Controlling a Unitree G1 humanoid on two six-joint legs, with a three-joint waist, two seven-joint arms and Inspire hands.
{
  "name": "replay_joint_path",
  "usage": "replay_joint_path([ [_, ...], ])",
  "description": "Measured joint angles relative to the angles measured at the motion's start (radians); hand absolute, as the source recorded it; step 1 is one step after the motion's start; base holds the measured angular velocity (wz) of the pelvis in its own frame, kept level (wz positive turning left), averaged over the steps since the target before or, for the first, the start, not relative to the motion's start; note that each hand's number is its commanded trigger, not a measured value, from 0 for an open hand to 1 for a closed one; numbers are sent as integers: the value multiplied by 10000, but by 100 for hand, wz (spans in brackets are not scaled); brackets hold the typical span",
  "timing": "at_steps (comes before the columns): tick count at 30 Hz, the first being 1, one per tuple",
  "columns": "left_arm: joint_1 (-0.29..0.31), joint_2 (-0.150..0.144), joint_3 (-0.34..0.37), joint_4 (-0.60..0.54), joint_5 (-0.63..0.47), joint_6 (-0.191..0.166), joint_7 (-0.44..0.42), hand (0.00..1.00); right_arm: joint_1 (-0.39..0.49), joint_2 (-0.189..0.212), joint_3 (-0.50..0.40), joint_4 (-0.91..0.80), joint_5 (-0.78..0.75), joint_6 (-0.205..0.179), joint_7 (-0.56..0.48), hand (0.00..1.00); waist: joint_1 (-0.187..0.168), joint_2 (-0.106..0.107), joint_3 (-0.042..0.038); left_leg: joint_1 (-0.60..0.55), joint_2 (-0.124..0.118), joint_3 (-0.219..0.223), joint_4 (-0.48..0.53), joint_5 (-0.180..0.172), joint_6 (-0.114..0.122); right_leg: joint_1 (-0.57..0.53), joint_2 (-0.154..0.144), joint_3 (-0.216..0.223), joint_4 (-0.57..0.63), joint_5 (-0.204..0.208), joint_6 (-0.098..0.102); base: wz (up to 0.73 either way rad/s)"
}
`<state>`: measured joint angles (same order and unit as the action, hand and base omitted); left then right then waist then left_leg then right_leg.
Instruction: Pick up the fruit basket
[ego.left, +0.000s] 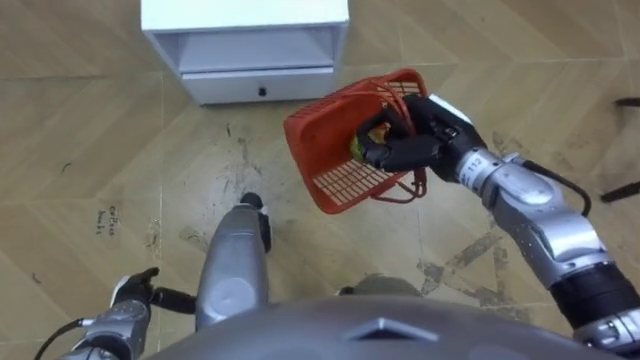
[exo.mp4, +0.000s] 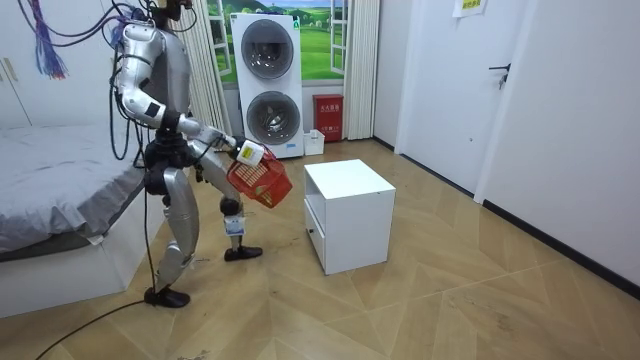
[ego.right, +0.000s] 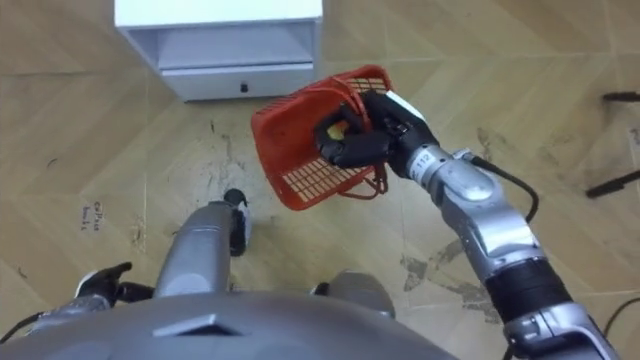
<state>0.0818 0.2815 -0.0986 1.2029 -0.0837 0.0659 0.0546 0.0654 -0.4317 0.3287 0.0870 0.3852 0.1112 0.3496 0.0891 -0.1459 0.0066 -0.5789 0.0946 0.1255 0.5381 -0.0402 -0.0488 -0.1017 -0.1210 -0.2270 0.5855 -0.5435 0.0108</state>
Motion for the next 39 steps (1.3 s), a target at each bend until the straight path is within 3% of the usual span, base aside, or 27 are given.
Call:
replay_joint_path([
  [3, -116, 89, 200, -26, 3, -12, -15, 0, 15, -125, -176, -570, 65, 1, 468, 100, -20, -109, 10, 324, -34, 624, 23, -200, 279, 474, -168, 19, -362, 105, 166, 4],
  [5, -244, 126, 242, -91, -3, -20, -6, 0, 15, -172, -406, -872, 50, 1, 555, 100, 4, -196, -11, 526, -50, 1012, 95, -452, 452, 677, -353, 64, -504, 249, 431, -10],
  [10, -720, 170, 261, -130, -8, -27, 28, 0, 9, -206, -729, -1174, 64, 2, 690, 100, -62, -228, -14, 826, -72, 1509, 486, -1126, 863, 993, -538, 62, -432, 912, 799, 1],
  [12, -911, 170, 260, -134, -8, -61, 27, 0, -11, -165, -919, -1363, 62, 1, 743, 100, -91, -234, -11, 905, -218, 1521, 449, -1272, 1034, 905, -680, 64, -147, 1290, 851, 9],
  [15, -886, 177, 262, -335, -4, -242, 24, 0, -30, 127, -1170, -1690, -57, -2, 907, 100, -35, -231, -9, 1274, -381, 1672, 243, -1605, 1306, 603, -1033, 166, 772, 2124, 861, -5],
  [17, -842, 177, 227, -374, -65, -243, 22, 0, -78, 267, -1168, -1765, -58, -5, 1016, 100, -72, -231, -1, 1695, -582, 1759, 55, -1872, 1520, -115, -1402, 455, 2496, 3338, 635, 0],
  [18, -814, 186, 216, -376, -11, -248, 24, 0, -76, 317, -1168, -1754, -58, -2, 1023, 100, -61, -229, 1, 1807, -609, 1750, 61, -1954, 1563, -348, -1459, 603, 3003, 3771, 592, 0],
  [19, -753, 239, 182, -365, 102, -290, 27, 0, -78, 462, -1172, -1752, -27, 1, 1012, 100, -49, -205, 18, 2034, -628, 1758, 68, -2116, 1625, -782, -1537, 913, 3852, 4516, 670, 0],
  [21, -710, 316, 162, -353, 158, -316, 79, 0, -87, 633, -1171, -1753, 37, 0, 1034, 100, -53, -145, 65, 2416, -629, 1736, -46, -2242, 1659, -1464, -1528, 1144, 5119, 4516, 789, 0],
  [22, -695, 343, 161, -353, 173, -352, 100, 0, -88, 672, -1170, -1754, 43, 1, 1085, 100, -59, -117, 88, 2722, -627, 1691, -261, -2257, 1653, -1809, -1451, 1129, 5479, 4290, 831, 0],
  [24, -680, 431, 161, -399, 297, -488, 104, 0, -105, 663, -1171, -1830, 83, 2, 1118, 100, -54, -69, 115, 2997, -554, 1613, -471, -2282, 1611, -2305, -1179, 1142, 5176, 3914, 862, 2],
  [26, -630, 447, 103, -412, 285, -576, 113, 0, -197, 652, -1171, -1833, 108, 46, 1179, 100, -80, 21, 131, 3266, -467, 1432, -684, -2292, 1550, -2497, -663, 1152, 3225, 3388, 911, 13],
  [27, -629, 444, 73, -429, 285, -601, 113, 0, -198, 653, -1171, -1833, 101, 46, 1172, 100, -61, 24, 127, 3333, -464, 1416, -755, -2284, 1528, -2450, -555, 1177, 2520, 3335, 891, 20],
  [28, -628, 435, 52, -456, 332, -623, 105, 0, -203, 652, -1170, -1835, 78, 46, 1147, 100, -53, 32, 128, 3424, -473, 1324, -850, -2280, 1477, -2240, -328, 1194, 996, 3277, 864, 30],
  [29, -605, 423, 32, -454, 376, -620, 110, 0, -181, 646, -1173, -1833, 23, 54, 1091, 100, -117, 30, 124, 3518, -566, 1156, -926, -2272, 1430, -1912, -180, 1110, -553, 3344, 779, 37],
  [31, -459, 361, 61, -484, 387, -597, 193, 0, -119, 616, -1175, -1824, -24, 113, 999, 100, -109, 108, 80, 3681, -607, 996, -999, -2333, 1304, -1422, 62, 981, -1748, 3758, 514, 36],
  [32, -275, 288, 73, -733, 392, -555, 254, 0, -84, 594, -1180, -1825, -36, 124, 984, 100, -80, 191, 16, 3856, -555, 847, -1256, -2271, 1182, -1130, 194, 851, -2133, 3906, 441, 24],
  [35, 89, 186, 248, -847, 748, -545, 235, 0, -173, 572, -1326, -1828, -175, 123, 1159, 100, -29, 292, 4, 4394, -520, 647, -1945, -2057, 938, -554, 330, 508, -2737, 3970, 331, 16],
  [39, 443, 75, 516, -846, 1444, -418, 194, 0, -496, 463, -1618, -1843, -201, 120, 1299, 100, 14, 260, -24, 4931, -456, 519, -2546, -1833, 712, -57, 432, 278, -3169, 3989, 238, 11],
])
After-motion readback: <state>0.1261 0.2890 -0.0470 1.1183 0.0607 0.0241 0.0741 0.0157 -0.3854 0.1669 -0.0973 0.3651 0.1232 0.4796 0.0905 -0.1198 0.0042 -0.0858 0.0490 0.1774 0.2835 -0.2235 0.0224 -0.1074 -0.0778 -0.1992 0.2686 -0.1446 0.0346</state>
